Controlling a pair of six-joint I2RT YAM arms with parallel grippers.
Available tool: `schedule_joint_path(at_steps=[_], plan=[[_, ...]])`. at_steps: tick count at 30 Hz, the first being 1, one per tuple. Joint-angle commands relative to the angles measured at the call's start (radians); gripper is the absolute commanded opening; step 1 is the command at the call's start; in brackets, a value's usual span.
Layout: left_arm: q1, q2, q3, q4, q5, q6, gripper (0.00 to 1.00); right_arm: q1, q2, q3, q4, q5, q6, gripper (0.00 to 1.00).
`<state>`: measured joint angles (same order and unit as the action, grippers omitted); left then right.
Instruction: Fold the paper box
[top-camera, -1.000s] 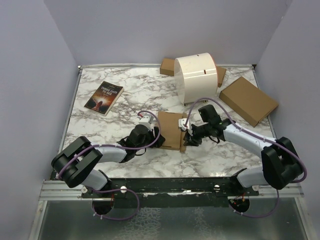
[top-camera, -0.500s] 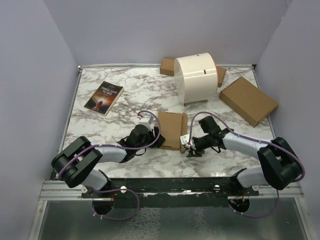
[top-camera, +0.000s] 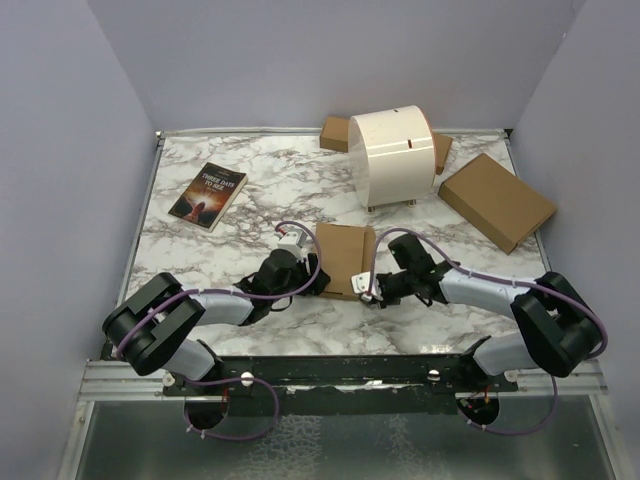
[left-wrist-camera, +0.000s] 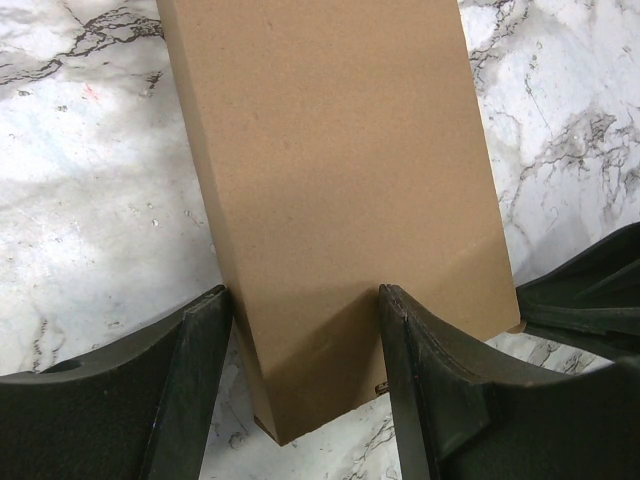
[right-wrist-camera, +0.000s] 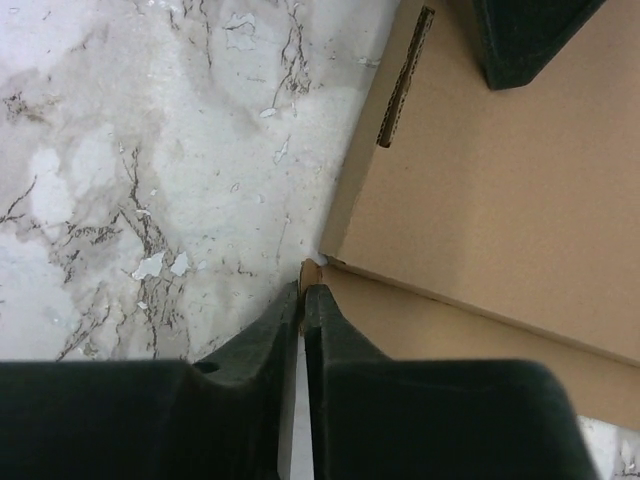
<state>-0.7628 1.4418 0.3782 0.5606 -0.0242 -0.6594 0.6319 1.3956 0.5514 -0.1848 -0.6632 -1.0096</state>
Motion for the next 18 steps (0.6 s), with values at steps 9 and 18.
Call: schedule_joint_path(at_steps=[9, 18], plan=[[-0.012, 0.002, -0.017, -0.043, 0.044, 0.018, 0.61, 0.008, 0.039, 0.059, 0.018, 0.030, 0.167, 0.01], [-0.011, 0.012, -0.004, -0.030, 0.069, 0.039, 0.61, 0.008, 0.108, 0.149, -0.032, 0.030, 0.314, 0.01]])
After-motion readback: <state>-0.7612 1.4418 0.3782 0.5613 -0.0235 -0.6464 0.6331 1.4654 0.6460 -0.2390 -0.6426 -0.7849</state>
